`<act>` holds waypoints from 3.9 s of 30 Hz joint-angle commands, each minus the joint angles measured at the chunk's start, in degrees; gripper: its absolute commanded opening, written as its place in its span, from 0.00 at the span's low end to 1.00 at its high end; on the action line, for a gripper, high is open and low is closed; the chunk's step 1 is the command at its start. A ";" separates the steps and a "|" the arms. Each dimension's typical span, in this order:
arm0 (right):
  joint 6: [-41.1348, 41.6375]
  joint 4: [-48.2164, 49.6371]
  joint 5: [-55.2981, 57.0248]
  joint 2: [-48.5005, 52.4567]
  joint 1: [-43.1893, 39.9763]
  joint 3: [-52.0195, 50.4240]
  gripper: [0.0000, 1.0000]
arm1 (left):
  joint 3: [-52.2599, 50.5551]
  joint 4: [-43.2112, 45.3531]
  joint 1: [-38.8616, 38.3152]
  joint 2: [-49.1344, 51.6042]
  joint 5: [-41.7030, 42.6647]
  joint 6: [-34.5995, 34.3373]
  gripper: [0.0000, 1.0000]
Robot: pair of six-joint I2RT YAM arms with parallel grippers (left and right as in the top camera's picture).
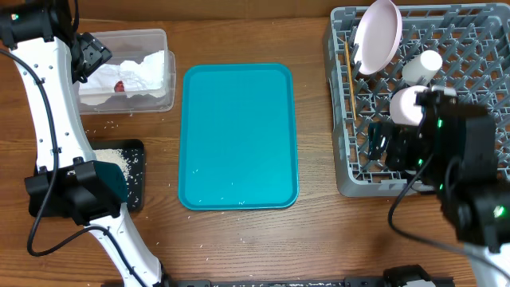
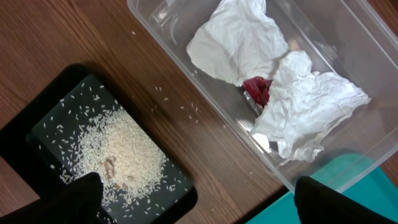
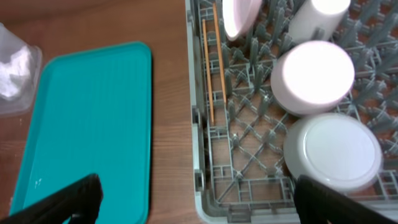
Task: Sort waste into correct bins and load items into the dishwasher
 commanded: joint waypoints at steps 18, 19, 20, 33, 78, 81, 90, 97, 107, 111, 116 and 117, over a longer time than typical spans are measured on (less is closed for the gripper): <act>-2.47 54.60 -1.90 -41.70 0.17 -62.49 1.00 | 0.70 -0.09 -0.48 -1.16 -0.76 0.26 1.00; -2.80 55.21 -1.90 -42.84 0.20 -63.41 1.00 | 0.70 -0.09 -0.48 -1.16 -0.74 0.26 1.00; -2.93 55.65 -1.86 -43.91 0.15 -64.17 1.00 | 0.70 -0.09 -0.48 -1.16 -0.76 0.26 1.00; -6.40 60.78 -2.10 -51.32 -4.11 -68.81 1.00 | 0.70 -0.09 -0.48 -1.16 -0.76 0.26 1.00; -8.37 55.10 -0.57 -55.71 -10.67 -68.81 1.00 | 0.70 -0.11 -0.70 -1.16 -0.63 0.26 1.00; -8.37 55.10 -0.59 -55.71 -10.67 -68.81 1.00 | 0.70 -0.63 -0.70 -1.16 -0.66 0.61 1.00; -8.35 55.08 -0.59 -55.71 -10.67 -68.81 1.00 | 0.68 -3.82 -0.90 -1.70 2.38 1.40 1.00; -8.37 55.10 -0.57 -55.71 -10.67 -68.81 1.00 | -6.95 2.86 -5.73 -10.93 -0.59 9.97 1.00; -8.37 55.10 -0.57 -55.71 -10.67 -68.81 1.00 | -44.00 22.86 -8.70 -35.80 -3.80 15.61 1.00; -8.37 55.10 -0.57 -55.71 -10.67 -68.81 1.00 | -60.83 28.13 -8.70 -46.16 -3.58 15.72 1.00; -8.37 55.08 -0.59 -55.71 -10.67 -68.81 1.00 | -80.72 40.81 -8.70 -59.56 -1.81 17.18 1.00; -8.37 55.08 -0.59 -55.71 -10.67 -68.81 1.00 | -84.15 43.32 -8.70 -62.10 -1.84 17.27 1.00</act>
